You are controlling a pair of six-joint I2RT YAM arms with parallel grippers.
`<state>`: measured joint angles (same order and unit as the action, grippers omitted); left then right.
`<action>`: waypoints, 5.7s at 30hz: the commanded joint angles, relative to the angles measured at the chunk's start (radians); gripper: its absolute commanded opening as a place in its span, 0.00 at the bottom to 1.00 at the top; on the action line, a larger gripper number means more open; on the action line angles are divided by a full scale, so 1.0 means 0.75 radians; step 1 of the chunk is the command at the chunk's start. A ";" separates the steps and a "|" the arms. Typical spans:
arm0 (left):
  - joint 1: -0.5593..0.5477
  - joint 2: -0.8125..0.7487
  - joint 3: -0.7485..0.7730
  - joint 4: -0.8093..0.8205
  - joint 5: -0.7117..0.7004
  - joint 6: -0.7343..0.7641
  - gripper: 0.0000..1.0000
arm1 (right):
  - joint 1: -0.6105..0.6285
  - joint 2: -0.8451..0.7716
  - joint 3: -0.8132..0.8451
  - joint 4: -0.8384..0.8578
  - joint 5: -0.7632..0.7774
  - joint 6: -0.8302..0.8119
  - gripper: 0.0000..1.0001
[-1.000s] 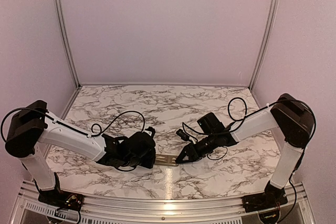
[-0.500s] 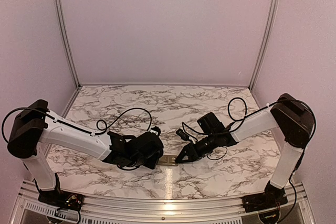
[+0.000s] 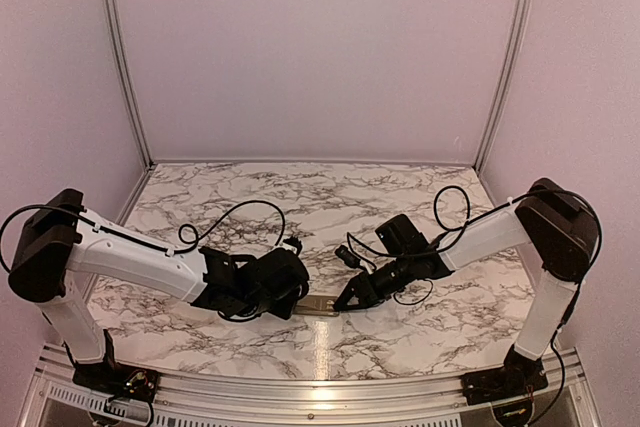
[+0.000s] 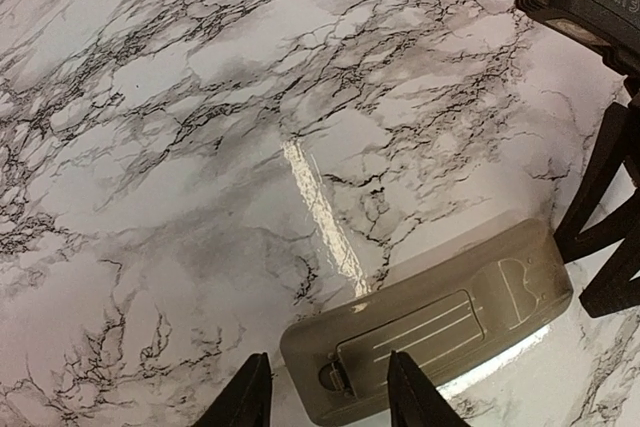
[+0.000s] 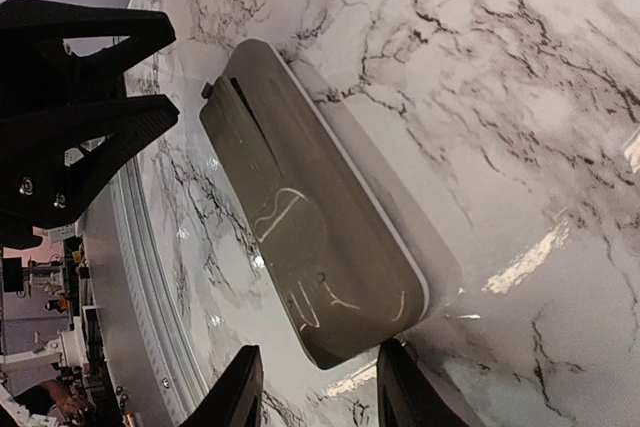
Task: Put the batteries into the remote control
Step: Load the battery cover onto the remote control without the battery cover, then pick up the remote control from the center of the board, then pass from the left arm to the right
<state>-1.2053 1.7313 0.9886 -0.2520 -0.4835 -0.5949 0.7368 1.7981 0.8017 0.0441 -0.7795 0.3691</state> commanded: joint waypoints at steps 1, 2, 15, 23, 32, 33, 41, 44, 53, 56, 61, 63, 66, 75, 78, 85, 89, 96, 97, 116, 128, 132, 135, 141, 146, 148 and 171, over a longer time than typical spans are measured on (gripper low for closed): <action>0.006 0.010 0.021 -0.040 0.009 -0.006 0.41 | 0.013 -0.019 0.023 0.023 -0.012 -0.008 0.38; 0.007 0.014 0.018 -0.036 0.018 -0.006 0.40 | 0.014 -0.020 0.020 0.023 -0.012 -0.007 0.38; 0.044 0.154 -0.009 -0.016 0.145 -0.026 0.39 | 0.012 -0.010 0.025 0.020 -0.012 -0.014 0.38; 0.044 0.170 -0.020 -0.056 0.185 -0.029 0.35 | 0.013 -0.007 0.029 0.017 -0.007 -0.016 0.38; 0.077 0.086 -0.072 -0.074 0.166 -0.056 0.34 | 0.014 -0.001 0.030 0.012 0.000 -0.014 0.38; 0.079 0.083 -0.077 -0.077 0.163 -0.056 0.33 | 0.014 -0.002 0.031 0.009 0.000 -0.016 0.38; 0.100 0.051 -0.132 -0.084 0.162 -0.055 0.26 | 0.014 0.001 0.026 0.014 0.004 -0.012 0.38; 0.112 0.033 -0.164 -0.078 0.162 -0.064 0.21 | 0.014 0.002 0.027 0.016 0.005 -0.013 0.38; 0.126 0.025 -0.163 -0.042 0.176 -0.041 0.18 | 0.013 0.010 0.034 0.017 0.003 -0.008 0.38; 0.126 -0.010 -0.162 -0.008 0.183 -0.016 0.29 | 0.013 0.005 0.037 0.011 0.004 -0.011 0.38; 0.146 -0.146 -0.159 0.010 0.168 0.088 0.48 | -0.013 -0.039 0.038 0.005 -0.008 -0.025 0.42; 0.161 -0.217 -0.166 0.035 0.192 0.196 0.60 | -0.040 -0.082 0.027 0.012 -0.018 -0.035 0.46; 0.185 -0.298 -0.170 0.064 0.266 0.399 0.77 | -0.080 -0.174 0.013 0.019 -0.030 -0.067 0.57; 0.222 -0.179 0.003 -0.114 0.640 0.852 0.97 | -0.178 -0.455 -0.046 0.065 -0.042 -0.125 0.93; 0.222 -0.078 0.100 -0.202 0.662 0.936 0.95 | -0.197 -0.523 -0.067 0.090 -0.041 -0.128 0.97; 0.222 0.139 0.259 -0.311 0.655 1.047 0.81 | -0.215 -0.664 -0.129 0.155 -0.019 -0.127 0.98; 0.222 0.226 0.318 -0.337 0.698 1.073 0.74 | -0.223 -0.715 -0.168 0.217 -0.043 -0.112 0.98; 0.222 0.327 0.358 -0.398 0.740 1.097 0.56 | -0.228 -0.793 -0.220 0.297 -0.084 -0.094 0.97; 0.222 0.334 0.361 -0.405 0.748 1.098 0.51 | -0.228 -0.802 -0.226 0.304 -0.085 -0.093 0.97; 0.312 -0.280 0.040 0.224 0.970 0.900 0.26 | -0.227 -0.833 -0.132 0.445 -0.126 0.031 0.95; 0.314 -0.575 -0.199 0.808 1.228 0.584 0.26 | -0.018 -0.724 0.066 0.530 -0.164 -0.020 0.94; 0.314 -0.598 -0.248 0.930 1.272 0.514 0.27 | 0.029 -0.682 0.110 0.559 -0.171 -0.011 0.91; 0.314 -0.598 -0.268 0.979 1.280 0.482 0.27 | 0.052 -0.653 0.123 0.609 -0.173 0.022 0.89; 0.314 -0.571 -0.279 1.048 1.314 0.452 0.27 | 0.096 -0.569 0.168 0.665 -0.176 0.060 0.83; 0.314 -0.552 -0.281 1.069 1.319 0.446 0.27 | 0.103 -0.519 0.175 0.787 -0.203 0.152 0.76; 0.314 -0.546 -0.283 1.072 1.320 0.447 0.27 | 0.105 -0.507 0.180 0.809 -0.210 0.170 0.72; 0.384 -0.628 -0.317 0.875 1.071 0.354 0.95 | 0.084 -0.463 0.302 0.342 -0.035 0.010 0.30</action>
<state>-0.9630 1.3228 0.7872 0.4709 0.4309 -0.2985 0.8104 1.4326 0.9337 0.5541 -0.8932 0.4656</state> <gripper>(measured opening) 0.818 0.511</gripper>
